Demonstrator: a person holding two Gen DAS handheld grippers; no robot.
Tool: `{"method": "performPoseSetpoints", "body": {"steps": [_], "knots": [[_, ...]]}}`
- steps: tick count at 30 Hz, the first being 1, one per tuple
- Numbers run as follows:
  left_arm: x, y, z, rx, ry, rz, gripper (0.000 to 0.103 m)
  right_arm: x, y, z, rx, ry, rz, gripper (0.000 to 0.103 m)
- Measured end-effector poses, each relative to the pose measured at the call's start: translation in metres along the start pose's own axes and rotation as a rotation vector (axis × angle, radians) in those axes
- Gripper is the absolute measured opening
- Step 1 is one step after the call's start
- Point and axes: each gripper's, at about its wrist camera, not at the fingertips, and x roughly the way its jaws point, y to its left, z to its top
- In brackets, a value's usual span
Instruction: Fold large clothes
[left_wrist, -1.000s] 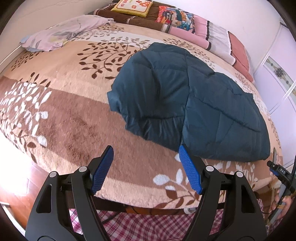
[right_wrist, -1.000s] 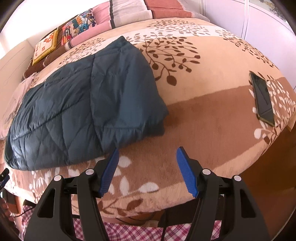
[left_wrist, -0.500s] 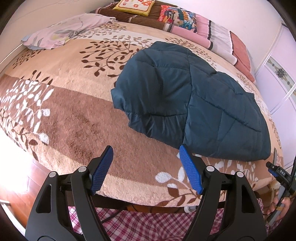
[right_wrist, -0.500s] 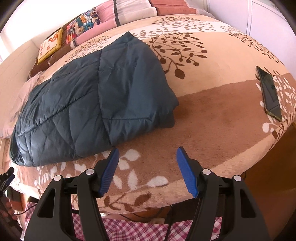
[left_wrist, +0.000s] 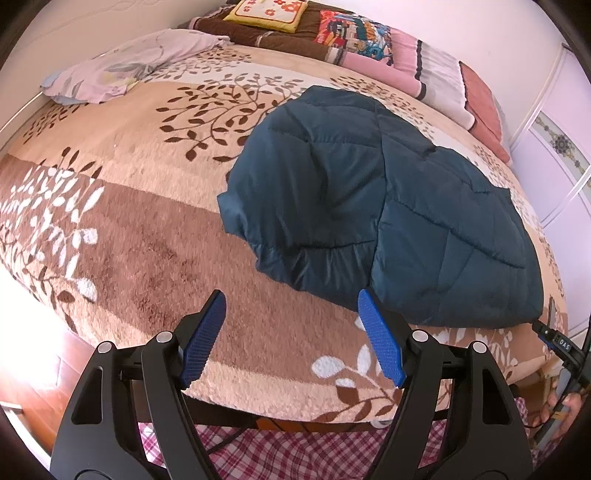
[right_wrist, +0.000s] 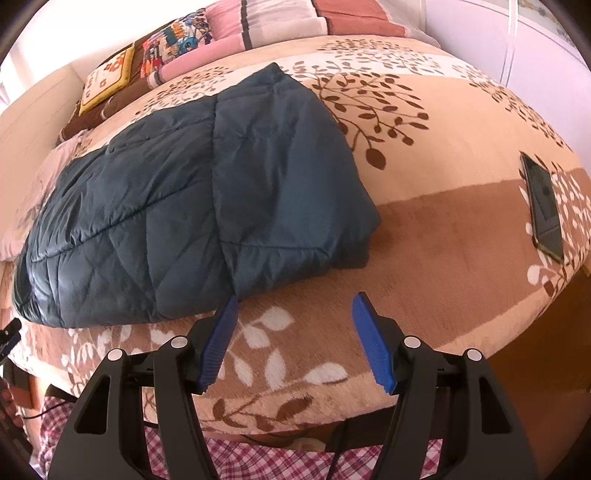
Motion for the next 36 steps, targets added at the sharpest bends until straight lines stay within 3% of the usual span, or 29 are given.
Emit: {"method": "performPoseSetpoints", "body": {"steps": [16,22,26,28,30,33,36], "knots": [[-0.003,-0.008,0.031,0.016,-0.042,0.005,0.073,-0.007,0.004,0.045,-0.034,-0.077,0.037,0.064],[-0.004,-0.012,0.045,-0.012,-0.054,-0.01,0.073,-0.003,0.016,0.063,-0.047,-0.061,0.13,0.061],[-0.002,-0.012,0.047,-0.043,-0.061,-0.015,0.073,0.001,0.052,0.075,-0.08,-0.031,0.269,0.061],[0.001,-0.008,0.043,-0.076,-0.048,-0.03,0.074,0.002,0.079,0.084,-0.129,-0.024,0.324,0.058],[0.005,-0.002,0.037,-0.118,-0.027,-0.047,0.079,0.006,0.104,0.094,-0.179,-0.019,0.347,0.048],[0.011,0.008,0.029,-0.166,0.0,-0.085,0.081,0.019,0.134,0.115,-0.239,-0.006,0.334,0.031],[0.019,0.014,0.025,-0.21,0.021,-0.103,0.084,0.039,0.158,0.135,-0.259,0.029,0.332,0.024]]}}
